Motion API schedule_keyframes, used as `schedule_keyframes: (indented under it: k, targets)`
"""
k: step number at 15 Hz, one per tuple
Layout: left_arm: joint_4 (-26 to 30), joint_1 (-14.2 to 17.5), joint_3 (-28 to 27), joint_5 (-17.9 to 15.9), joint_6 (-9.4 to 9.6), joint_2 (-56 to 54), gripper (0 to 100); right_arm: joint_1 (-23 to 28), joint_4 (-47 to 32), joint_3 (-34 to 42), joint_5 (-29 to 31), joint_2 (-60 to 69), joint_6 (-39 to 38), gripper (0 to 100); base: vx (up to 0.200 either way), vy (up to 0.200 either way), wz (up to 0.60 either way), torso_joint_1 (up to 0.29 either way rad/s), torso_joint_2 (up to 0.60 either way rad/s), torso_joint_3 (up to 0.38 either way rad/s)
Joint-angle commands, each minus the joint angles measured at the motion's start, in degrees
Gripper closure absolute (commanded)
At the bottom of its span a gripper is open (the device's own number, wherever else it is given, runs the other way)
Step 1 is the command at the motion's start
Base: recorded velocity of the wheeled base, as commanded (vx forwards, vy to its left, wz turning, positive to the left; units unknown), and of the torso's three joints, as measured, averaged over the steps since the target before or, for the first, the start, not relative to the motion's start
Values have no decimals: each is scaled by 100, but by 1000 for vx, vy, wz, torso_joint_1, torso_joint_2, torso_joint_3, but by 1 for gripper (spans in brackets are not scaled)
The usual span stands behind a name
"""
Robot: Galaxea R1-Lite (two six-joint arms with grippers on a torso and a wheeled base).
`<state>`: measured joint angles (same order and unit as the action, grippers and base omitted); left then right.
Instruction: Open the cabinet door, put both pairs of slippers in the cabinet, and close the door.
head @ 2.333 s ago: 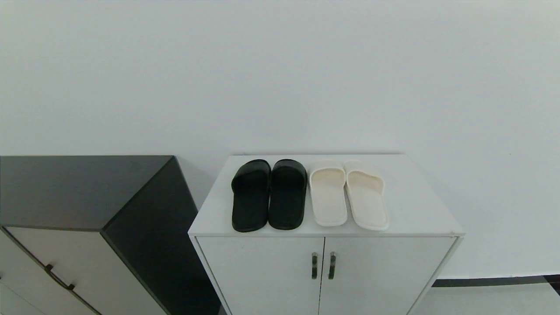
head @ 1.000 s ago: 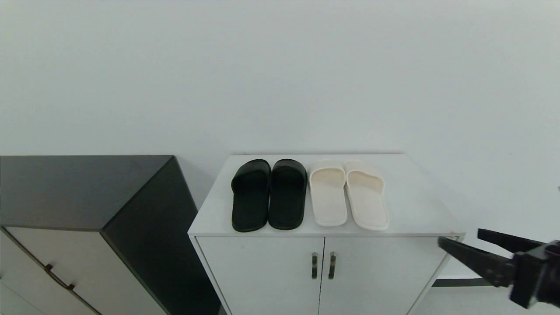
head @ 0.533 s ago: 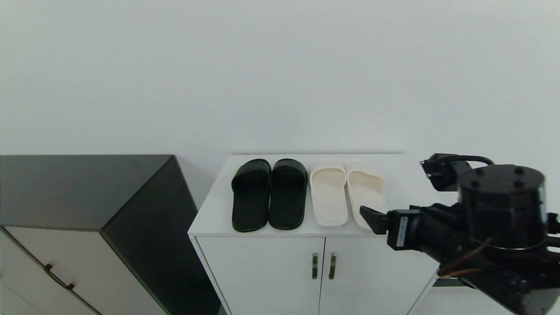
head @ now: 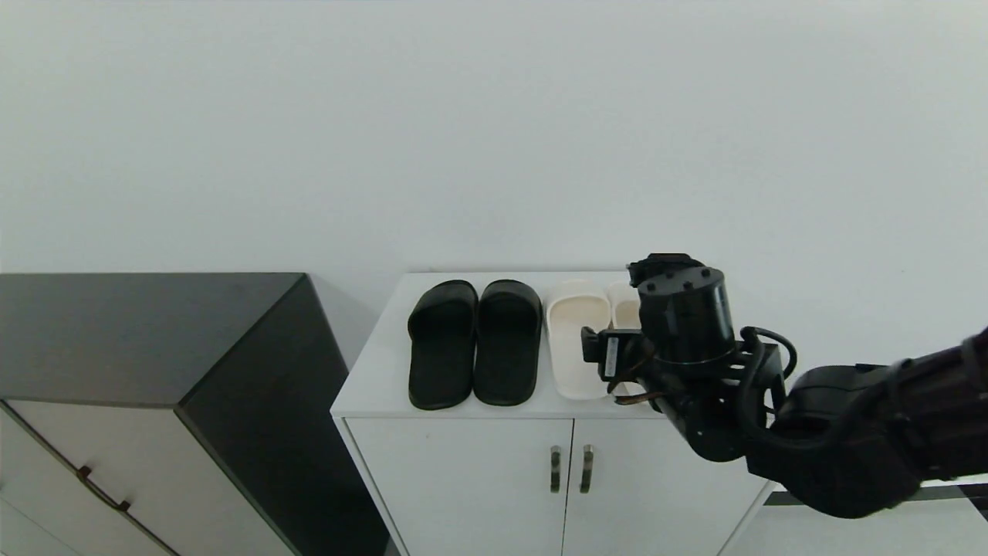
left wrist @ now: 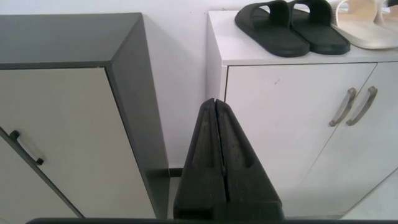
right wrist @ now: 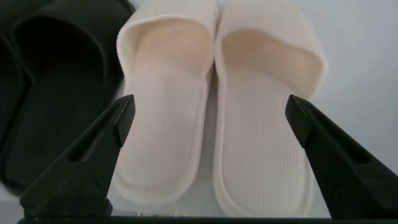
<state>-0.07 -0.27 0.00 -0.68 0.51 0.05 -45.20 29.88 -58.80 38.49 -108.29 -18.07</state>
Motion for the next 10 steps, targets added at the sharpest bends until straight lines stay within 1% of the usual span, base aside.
schedule_keyframes:
  k: [1,10]
  targets:
    - [-1,0,0,-2,2,4,100,135,79,-413,1,-606,198,0,0,0,0,0,0,0]
    - [-1,0,0,-2,-7,4,100,521,132,-1495,-52,-1476,444,0,0,0,0,0,0,0]
